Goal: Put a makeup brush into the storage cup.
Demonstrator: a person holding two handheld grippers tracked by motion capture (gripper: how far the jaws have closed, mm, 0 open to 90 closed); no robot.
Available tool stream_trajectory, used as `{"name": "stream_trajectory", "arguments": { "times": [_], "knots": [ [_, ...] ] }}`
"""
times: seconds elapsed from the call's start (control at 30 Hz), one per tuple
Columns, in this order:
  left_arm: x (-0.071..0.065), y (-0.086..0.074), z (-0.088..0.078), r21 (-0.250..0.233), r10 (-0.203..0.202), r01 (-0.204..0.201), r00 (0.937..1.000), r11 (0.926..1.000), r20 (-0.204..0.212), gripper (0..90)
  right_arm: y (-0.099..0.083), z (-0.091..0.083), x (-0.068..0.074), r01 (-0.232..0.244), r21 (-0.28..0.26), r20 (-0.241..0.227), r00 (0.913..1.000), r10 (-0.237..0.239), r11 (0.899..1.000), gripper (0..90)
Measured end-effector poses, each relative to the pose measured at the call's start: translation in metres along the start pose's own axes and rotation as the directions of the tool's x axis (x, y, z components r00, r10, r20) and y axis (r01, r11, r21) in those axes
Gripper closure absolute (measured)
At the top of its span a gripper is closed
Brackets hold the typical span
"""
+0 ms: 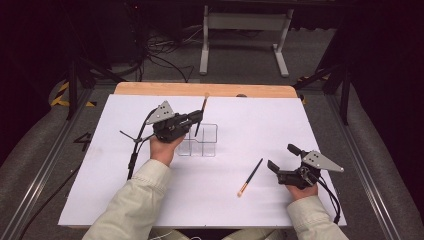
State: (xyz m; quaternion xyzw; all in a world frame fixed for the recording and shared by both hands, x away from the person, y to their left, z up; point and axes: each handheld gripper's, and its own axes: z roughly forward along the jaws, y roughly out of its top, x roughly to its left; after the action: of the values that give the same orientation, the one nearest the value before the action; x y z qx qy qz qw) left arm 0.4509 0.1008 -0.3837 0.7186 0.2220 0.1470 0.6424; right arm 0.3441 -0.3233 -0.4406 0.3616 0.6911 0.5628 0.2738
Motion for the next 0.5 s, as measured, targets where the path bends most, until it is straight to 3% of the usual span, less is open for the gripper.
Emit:
{"name": "stream_trajectory", "arguments": {
  "times": [0.5],
  "knots": [
    [0.0056,-0.0108,-0.0022,0.016,-0.024,0.024,0.9996,0.9996,0.018,82.2,-0.0002,0.0003,0.0001,-0.006,0.001,-0.007,1.0,0.006,1.0,0.2]
  ]
}}
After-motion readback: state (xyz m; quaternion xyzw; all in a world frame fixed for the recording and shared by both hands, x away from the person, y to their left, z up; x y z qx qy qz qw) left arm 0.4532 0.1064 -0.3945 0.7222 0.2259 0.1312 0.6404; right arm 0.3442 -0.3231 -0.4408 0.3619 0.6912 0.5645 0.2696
